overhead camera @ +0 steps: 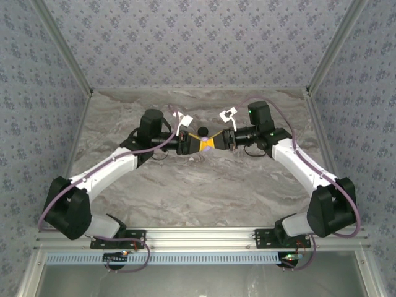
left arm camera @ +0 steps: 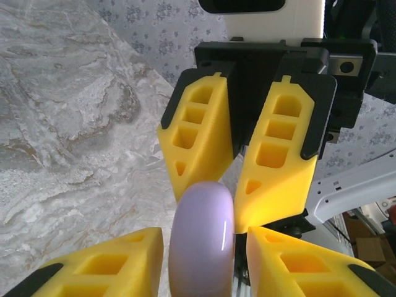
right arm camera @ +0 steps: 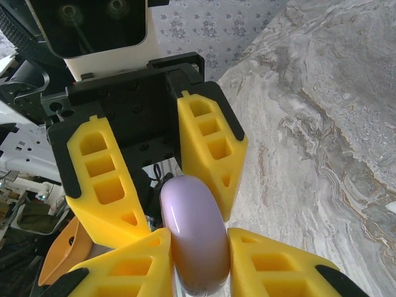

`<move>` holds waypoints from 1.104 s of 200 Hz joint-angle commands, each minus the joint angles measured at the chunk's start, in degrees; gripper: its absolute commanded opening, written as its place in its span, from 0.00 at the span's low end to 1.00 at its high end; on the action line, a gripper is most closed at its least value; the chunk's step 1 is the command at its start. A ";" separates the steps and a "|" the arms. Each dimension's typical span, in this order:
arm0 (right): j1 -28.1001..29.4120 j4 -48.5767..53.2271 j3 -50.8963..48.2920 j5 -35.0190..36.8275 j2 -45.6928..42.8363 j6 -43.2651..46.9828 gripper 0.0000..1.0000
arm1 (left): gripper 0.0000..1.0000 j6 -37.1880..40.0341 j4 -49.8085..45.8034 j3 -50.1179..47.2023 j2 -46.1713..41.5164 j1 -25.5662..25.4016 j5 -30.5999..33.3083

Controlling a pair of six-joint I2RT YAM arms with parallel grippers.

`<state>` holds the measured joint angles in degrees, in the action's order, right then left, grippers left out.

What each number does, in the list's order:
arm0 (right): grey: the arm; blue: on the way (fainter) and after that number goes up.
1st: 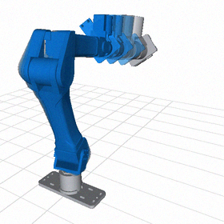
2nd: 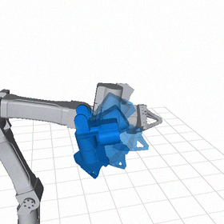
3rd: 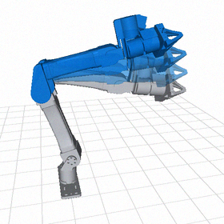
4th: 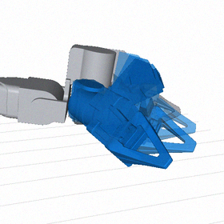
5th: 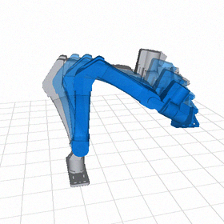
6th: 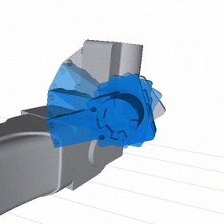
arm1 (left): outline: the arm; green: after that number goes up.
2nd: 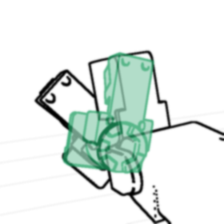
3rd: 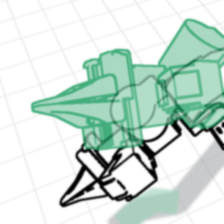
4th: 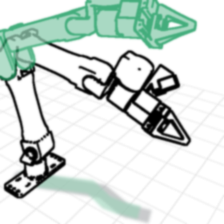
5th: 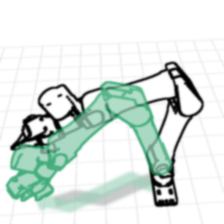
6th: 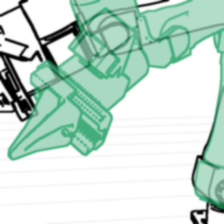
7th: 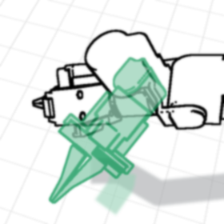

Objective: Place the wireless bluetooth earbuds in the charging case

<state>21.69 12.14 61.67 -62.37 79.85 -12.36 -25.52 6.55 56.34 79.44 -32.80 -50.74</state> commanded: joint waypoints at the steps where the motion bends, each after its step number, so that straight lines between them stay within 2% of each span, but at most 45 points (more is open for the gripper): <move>1: 0.28 0.95 2.54 -0.22 -2.28 0.27 0.26 | 0.41 -0.07 1.45 0.78 -2.52 -0.33 1.59; 95: 0.16 -0.58 2.67 1.92 -2.82 -1.73 0.26 | 0.50 -2.27 4.12 -1.27 -2.63 -0.81 2.23; 221: 0.20 -2.24 2.23 2.50 -2.94 -3.20 0.27 | 0.49 -2.34 4.35 -1.23 -1.93 -1.39 2.59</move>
<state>21.69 10.90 62.59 -60.20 78.41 -14.72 -27.70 9.19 54.87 78.41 -33.89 -48.16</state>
